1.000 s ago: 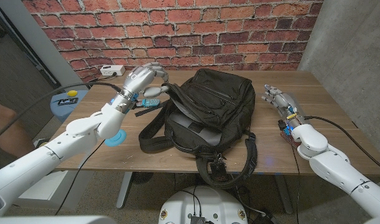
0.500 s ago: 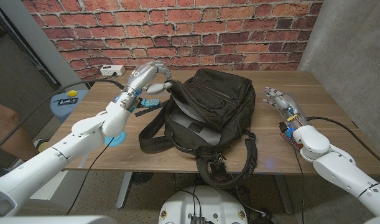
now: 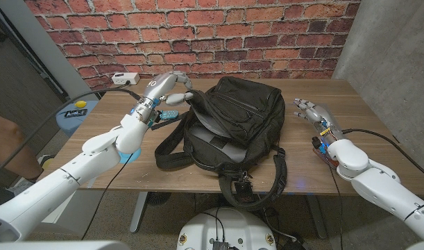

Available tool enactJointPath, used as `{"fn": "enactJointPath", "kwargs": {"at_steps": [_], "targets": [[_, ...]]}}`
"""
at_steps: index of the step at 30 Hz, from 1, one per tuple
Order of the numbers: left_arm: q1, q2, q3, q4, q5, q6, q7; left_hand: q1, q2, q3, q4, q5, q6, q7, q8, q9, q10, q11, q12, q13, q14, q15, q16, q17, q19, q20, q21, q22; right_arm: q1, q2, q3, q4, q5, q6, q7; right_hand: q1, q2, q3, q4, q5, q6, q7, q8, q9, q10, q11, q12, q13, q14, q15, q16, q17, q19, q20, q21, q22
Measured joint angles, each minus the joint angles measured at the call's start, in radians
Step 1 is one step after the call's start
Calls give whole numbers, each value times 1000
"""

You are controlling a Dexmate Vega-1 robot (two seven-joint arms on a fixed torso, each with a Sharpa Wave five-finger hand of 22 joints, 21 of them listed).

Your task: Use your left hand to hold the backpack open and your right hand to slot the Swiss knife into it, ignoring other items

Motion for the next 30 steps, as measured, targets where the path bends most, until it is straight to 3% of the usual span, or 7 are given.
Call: {"fn": "enactJointPath", "kwargs": {"at_steps": [3,18,30], "targets": [[2,-1,-1,-2,-29,14,-26,0,0,0,0,4,0,0,7,0,0,0,0,0,0,0,0,0,0,0,0,0,-5,-8,2,-13,-2,-5,-1,0,0,0,0,0,0,11,0,0,0,0,0,0,0,0,0,0,0,0,0,0],[24,-31,-41,-65,-206,116,-169,3,-3,4,-4,8,2,9,14,5,5,6,7,13,-4,4,0,5,-10,10,0,0,-46,-46,27,-72,-29,-82,-17,5,5,0,0,0,0,11,0,0,0,0,0,5,0,0,0,0,0,0,0,0],[-5,-37,-34,-84,-263,160,-247,9,-9,4,-4,8,1,9,15,4,5,6,7,19,-4,4,0,13,-13,13,0,4,-75,-60,41,-105,-38,-105,-17,9,1,0,0,0,0,11,0,0,-2,-2,0,5,0,0,0,0,0,0,0,0]]}}
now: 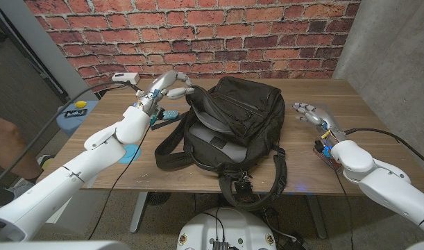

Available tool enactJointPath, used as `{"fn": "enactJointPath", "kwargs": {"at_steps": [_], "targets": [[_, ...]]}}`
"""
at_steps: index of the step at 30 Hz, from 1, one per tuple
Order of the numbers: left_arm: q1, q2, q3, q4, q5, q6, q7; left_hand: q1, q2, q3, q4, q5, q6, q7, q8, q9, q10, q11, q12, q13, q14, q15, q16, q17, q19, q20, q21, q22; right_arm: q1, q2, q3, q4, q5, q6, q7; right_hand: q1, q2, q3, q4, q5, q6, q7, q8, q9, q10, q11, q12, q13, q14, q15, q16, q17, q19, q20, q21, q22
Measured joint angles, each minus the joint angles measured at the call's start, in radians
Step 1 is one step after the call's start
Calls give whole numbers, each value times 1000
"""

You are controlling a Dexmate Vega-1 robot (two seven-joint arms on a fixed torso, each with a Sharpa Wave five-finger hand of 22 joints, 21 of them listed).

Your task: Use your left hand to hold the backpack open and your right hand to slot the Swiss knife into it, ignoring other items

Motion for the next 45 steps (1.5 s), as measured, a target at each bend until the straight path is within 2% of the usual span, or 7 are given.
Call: {"fn": "enactJointPath", "kwargs": {"at_steps": [5,6,9,11,12,22,45], "targets": [[-32,-5,20,1,1,-3,-24,3,-2,0,0,0,-5,5,0,-2,0,0,0,5,-5,5,0,5,-4,-3,0,0,-6,3,1,-1,-4,-1,3,0,0,0,0,0,0,0,0,0,0,0,0,0,0,0,0,2,0,0,0,0],[-66,-10,44,10,4,-7,-30,3,-2,0,0,0,-5,5,0,-2,0,0,0,5,-6,6,0,5,-8,0,0,0,-7,4,1,-1,-6,6,7,0,0,0,0,0,0,0,0,0,0,0,0,0,0,0,0,2,0,0,0,0],[-88,-15,59,18,9,-17,-45,3,-2,0,0,0,-5,5,0,-4,0,0,0,5,-6,5,0,5,-9,1,0,0,-11,8,3,-1,-7,11,8,0,0,0,0,0,0,0,0,0,0,0,0,0,0,0,0,2,0,0,0,0],[-98,-18,65,22,12,-21,-54,80,64,-3,-3,0,-8,7,0,-11,-4,4,0,5,-5,5,0,8,-9,2,0,0,-15,10,4,-2,-7,14,8,0,0,0,0,0,0,0,0,0,0,0,0,0,0,0,0,2,0,0,0,0],[-98,-18,65,22,13,-23,-57,89,73,-3,-3,1,-9,9,-1,-11,-4,4,0,8,-6,5,0,9,-9,2,0,0,-16,10,5,-2,-7,14,8,0,0,0,0,0,0,0,0,0,0,0,0,0,0,0,0,2,0,0,0,0],[-146,-33,95,45,12,-38,-90,89,74,-1,-1,4,-9,9,-1,-3,-4,4,0,9,-5,5,0,10,-9,2,0,0,-36,5,16,-35,-15,7,2,4,-4,0,0,0,0,0,0,0,0,0,0,0,0,0,0,1,0,0,0,0],[-179,-79,92,78,-67,20,-75,89,77,-1,-1,4,-11,7,6,-4,-6,6,0,14,-5,5,-4,9,-18,3,0,0,-85,-65,60,-179,-83,-239,-50,18,-18,-4,-4,0,9,9,0,0,4,4,0,0,5,5,0,0,0,0,0,0]]}}
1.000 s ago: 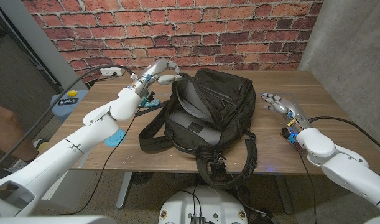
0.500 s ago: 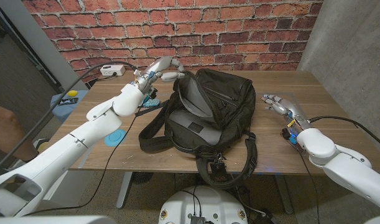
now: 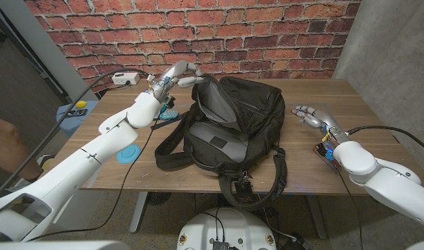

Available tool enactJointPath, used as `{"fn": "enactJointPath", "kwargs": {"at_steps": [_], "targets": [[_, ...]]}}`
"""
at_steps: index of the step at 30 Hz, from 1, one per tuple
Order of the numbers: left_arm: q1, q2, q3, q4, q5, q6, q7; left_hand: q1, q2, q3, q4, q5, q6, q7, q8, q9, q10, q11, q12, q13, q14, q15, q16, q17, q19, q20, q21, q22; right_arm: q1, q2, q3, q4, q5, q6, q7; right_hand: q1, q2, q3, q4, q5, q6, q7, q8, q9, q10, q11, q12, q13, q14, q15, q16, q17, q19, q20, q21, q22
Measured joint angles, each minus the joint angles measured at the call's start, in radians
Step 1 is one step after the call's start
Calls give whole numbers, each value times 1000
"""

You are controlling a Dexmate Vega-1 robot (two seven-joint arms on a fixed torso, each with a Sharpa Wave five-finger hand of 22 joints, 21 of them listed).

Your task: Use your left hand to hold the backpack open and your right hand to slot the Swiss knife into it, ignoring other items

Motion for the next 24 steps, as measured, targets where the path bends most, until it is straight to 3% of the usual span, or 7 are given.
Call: {"fn": "enactJointPath", "kwargs": {"at_steps": [18,19,24], "targets": [[-43,-18,16,18,-40,32,-32,0,0,0,0,4,-4,3,9,7,3,7,0,5,6,5,0,9,-7,4,0,0,-38,-18,34,-64,-25,-94,4,12,-4,-4,-4,0,7,0,0,0,5,5,2,0,3,-3,0,0,0,0,0,0],[-88,-31,44,41,-40,29,-37,0,0,0,0,4,-4,3,10,6,3,7,0,5,5,5,0,9,-7,4,0,0,-40,-17,35,-65,-26,-96,5,12,-4,-4,-4,0,7,0,0,0,5,5,4,0,3,-3,0,0,0,0,0,0],[-116,-40,61,54,-37,18,-51,3,3,0,0,4,-4,3,10,2,3,7,0,5,5,5,0,9,-7,4,0,0,-48,-15,38,-74,-31,-107,9,16,0,0,-8,0,7,0,0,0,9,2,4,0,3,-3,0,0,0,0,0,0]]}}
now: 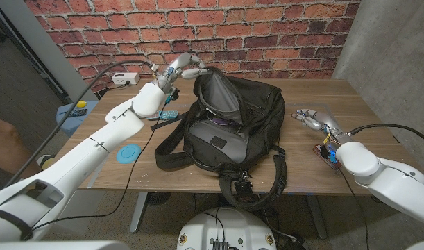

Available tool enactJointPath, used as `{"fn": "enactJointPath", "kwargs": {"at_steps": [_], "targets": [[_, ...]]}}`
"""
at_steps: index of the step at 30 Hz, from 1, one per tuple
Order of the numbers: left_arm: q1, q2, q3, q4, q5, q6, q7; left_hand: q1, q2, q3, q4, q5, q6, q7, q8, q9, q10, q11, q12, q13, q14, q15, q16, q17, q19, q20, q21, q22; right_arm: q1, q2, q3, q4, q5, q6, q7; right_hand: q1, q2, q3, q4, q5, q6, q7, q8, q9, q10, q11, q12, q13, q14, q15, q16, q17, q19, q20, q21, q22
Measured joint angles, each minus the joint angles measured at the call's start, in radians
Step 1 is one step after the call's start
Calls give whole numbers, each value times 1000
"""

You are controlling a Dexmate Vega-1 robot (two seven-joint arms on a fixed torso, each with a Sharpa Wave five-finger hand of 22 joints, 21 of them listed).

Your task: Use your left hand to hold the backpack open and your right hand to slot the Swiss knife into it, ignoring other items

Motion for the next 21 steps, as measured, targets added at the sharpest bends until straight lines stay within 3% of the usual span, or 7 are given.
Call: {"fn": "enactJointPath", "kwargs": {"at_steps": [21], "targets": [[-39,-16,27,16,9,-7,-12,6,3,0,0,8,0,0,0,-1,-1,1,0,0,0,0,-8,0,-5,-5,0,0,-42,-37,10,-81,-60,-131,-5,32,-32,-4,-4,0,20,9,0,0,33,11,8,0,20,9,0,-5,24,12,0,0]]}}
